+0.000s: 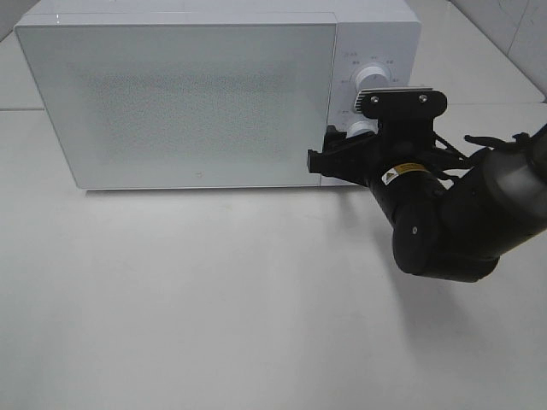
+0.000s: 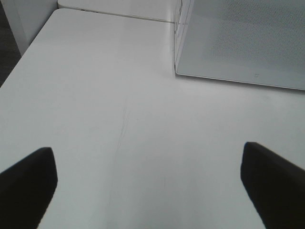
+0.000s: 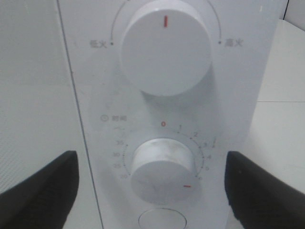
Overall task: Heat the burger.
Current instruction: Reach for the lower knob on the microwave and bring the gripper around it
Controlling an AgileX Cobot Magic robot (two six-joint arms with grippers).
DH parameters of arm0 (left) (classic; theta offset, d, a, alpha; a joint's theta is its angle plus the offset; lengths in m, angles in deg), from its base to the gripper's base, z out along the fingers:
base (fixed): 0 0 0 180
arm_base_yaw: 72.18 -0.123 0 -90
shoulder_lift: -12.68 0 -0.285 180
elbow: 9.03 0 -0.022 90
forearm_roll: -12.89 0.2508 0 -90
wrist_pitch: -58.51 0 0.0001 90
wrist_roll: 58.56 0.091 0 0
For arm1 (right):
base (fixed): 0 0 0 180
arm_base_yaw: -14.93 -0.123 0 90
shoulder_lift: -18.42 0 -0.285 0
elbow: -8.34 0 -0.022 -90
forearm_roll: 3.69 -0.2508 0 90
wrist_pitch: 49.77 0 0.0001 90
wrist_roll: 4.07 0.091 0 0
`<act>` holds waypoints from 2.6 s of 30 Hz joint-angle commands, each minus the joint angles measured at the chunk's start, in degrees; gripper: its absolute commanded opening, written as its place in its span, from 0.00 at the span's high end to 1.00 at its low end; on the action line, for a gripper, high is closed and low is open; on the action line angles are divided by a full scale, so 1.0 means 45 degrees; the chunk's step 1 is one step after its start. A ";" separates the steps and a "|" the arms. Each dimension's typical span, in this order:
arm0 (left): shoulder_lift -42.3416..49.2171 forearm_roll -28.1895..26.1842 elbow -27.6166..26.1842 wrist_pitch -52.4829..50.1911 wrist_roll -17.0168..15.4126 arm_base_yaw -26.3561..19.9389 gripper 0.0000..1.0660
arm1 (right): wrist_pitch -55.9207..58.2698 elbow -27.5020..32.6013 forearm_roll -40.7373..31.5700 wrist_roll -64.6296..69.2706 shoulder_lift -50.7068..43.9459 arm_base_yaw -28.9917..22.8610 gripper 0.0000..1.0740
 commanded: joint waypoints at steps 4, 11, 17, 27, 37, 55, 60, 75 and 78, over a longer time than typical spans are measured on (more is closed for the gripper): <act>0.0318 -0.0140 0.0038 -0.0089 -0.0051 -0.0076 0.06 | -0.0038 -0.0293 0.0407 0.0357 0.0076 0.0229 0.29; 0.0306 -0.0140 0.0038 -0.0089 -0.0051 -0.0076 0.06 | -0.0076 -0.0509 0.0611 0.0598 0.0522 0.0306 0.30; 0.0306 -0.0140 0.0038 -0.0089 -0.0051 -0.0076 0.06 | -0.0293 -0.0738 0.0560 0.0598 0.0688 0.0357 0.30; 0.0306 -0.0140 0.0038 -0.0089 -0.0051 -0.0076 0.06 | -0.0675 -0.0738 0.0216 0.0306 0.0688 0.0331 0.35; 0.0306 -0.0140 0.0038 -0.0089 -0.0051 -0.0076 0.06 | -0.0726 -0.0738 0.0280 -0.0115 0.0688 0.0331 0.90; 0.0306 -0.0140 0.0038 -0.0089 -0.0051 -0.0076 0.06 | -0.1477 -0.0738 0.0980 0.1681 0.0688 0.0331 1.00; 0.0306 -0.0140 0.0038 -0.0089 -0.0051 -0.0076 0.06 | -0.1553 -0.0738 0.1044 0.4227 0.0688 0.0331 1.00; 0.0306 -0.0140 0.0038 -0.0089 -0.0051 -0.0076 0.06 | -0.1146 -0.0738 0.1655 1.6807 0.1044 0.0331 1.00; 0.0306 -0.0140 0.0038 -0.0089 -0.0051 -0.0076 0.06 | -0.1095 -0.0738 0.1655 1.8755 0.1044 0.0331 1.00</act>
